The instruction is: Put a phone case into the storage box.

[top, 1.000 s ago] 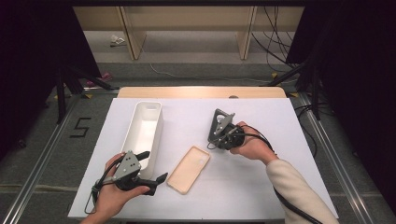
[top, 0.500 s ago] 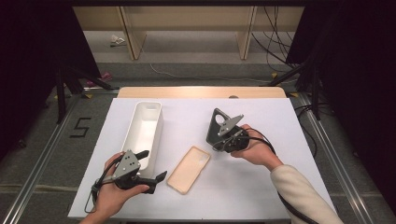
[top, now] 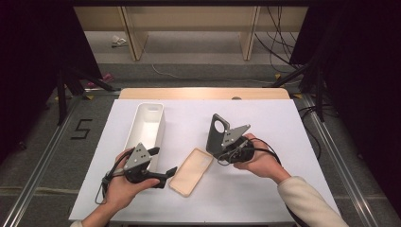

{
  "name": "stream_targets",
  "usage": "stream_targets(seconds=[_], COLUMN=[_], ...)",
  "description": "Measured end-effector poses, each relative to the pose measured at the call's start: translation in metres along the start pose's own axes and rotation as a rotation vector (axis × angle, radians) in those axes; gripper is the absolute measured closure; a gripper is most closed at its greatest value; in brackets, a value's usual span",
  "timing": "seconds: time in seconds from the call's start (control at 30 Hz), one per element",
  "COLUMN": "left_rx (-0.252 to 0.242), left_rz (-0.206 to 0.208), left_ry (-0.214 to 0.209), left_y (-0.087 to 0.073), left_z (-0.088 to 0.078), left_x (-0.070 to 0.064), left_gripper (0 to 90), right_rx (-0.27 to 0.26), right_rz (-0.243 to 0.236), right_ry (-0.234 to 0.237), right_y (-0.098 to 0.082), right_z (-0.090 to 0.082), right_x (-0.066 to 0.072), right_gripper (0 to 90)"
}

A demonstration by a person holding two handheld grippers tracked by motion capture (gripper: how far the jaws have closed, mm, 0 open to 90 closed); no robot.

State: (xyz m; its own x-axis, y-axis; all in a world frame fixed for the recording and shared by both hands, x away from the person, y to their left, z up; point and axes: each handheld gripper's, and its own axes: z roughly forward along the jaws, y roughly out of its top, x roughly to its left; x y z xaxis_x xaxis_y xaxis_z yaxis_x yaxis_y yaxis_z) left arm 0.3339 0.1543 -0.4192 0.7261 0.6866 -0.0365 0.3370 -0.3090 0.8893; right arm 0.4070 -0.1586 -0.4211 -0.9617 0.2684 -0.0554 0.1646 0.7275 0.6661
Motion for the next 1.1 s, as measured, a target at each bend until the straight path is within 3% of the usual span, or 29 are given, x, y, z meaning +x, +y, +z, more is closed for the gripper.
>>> stream_targets(seconds=[0.03, 0.3, 0.4, 0.53, 0.87, 1.1], left_rx=[0.024, 0.047, 0.074, 0.112, 0.177, 0.254], left_rz=[0.001, 0.006, 0.003, -0.035, -0.1, -0.138], left_ry=[0.008, -0.013, 0.004, 0.018, 0.019, 0.008], left_y=[0.005, 0.047, 0.061, 0.075, 0.095, 0.099], left_z=[0.004, 0.038, 0.052, 0.07, 0.103, 0.126], left_x=[0.001, 0.013, 0.018, 0.024, 0.03, 0.028], left_gripper=[10.0, 11.0, 12.9, 15.4, 24.4, 33.7], right_rx=[-0.001, -0.001, -0.001, -0.011, -0.021, -0.02], right_rz=[-0.002, -0.014, -0.023, -0.032, -0.06, -0.077], right_ry=[0.005, 0.015, 0.02, 0.024, 0.031, 0.033], right_y=[0.0, -0.003, -0.002, 0.0, 0.008, 0.013], right_z=[0.0, -0.001, -0.001, -0.002, 0.0, 0.003], right_x=[0.003, 0.017, 0.022, 0.027, 0.035, 0.04], right_gripper=[89.0, 89.0, 89.0, 89.0, 89.0, 89.0])
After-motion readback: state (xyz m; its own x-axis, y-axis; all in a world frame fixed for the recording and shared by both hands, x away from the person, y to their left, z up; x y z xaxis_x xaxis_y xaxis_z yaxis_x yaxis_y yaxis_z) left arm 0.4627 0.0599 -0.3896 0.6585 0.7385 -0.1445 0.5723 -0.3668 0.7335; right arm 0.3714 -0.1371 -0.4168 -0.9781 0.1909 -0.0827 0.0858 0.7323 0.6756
